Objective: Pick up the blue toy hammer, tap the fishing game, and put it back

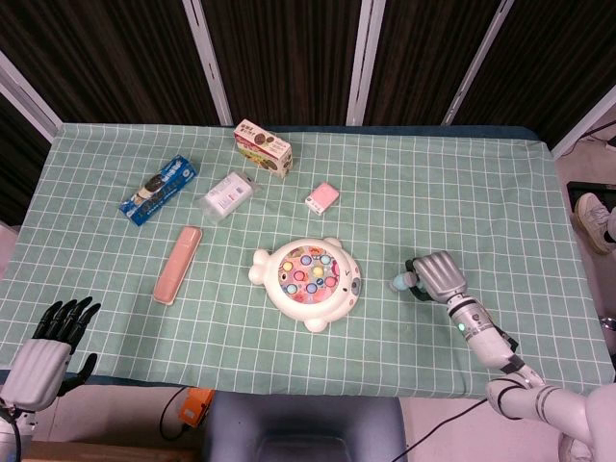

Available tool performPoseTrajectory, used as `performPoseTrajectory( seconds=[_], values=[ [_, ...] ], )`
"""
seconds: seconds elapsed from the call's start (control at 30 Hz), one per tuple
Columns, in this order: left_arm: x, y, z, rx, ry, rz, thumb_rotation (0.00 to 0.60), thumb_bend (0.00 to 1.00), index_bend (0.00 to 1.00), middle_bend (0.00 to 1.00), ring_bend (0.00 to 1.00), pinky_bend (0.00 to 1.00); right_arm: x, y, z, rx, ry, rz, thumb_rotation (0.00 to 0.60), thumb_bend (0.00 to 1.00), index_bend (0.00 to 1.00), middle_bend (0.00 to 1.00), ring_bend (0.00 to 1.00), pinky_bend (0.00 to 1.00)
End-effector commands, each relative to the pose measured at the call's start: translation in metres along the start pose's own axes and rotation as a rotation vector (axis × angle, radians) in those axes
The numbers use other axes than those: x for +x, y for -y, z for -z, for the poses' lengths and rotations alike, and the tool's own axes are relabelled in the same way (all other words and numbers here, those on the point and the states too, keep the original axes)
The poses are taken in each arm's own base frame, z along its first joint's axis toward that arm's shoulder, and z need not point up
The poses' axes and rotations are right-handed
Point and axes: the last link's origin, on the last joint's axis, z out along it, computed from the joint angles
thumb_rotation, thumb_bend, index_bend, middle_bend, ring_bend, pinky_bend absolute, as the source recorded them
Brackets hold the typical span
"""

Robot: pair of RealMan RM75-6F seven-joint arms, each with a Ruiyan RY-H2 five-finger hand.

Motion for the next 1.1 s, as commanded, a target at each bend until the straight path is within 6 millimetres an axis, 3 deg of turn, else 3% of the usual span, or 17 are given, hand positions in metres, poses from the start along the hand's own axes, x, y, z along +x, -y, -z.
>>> performPoseTrajectory(
  seconds=[0.03,1.1],
  values=[
    [-0.0001,0.0000,-0.0002,0.000,0.001,0.000,0.600,0.42,0.00,0.04,0.01,0.04,-0.0018,-0.0005,-0.0009,0.000,0.004,-0.001,0.600,0.48,0.94,0.73,0.77,0.81],
    [-0.0006,-0.0006,0.0003,-0.001,0.004,-0.005,0.600,0.42,0.00,0.04,0.01,0.04,-0.0053,-0.0100,-0.0034,-0.032,0.020,-0.025,0.600,0.42,0.82,0.72,0.72,0.74]
  ],
)
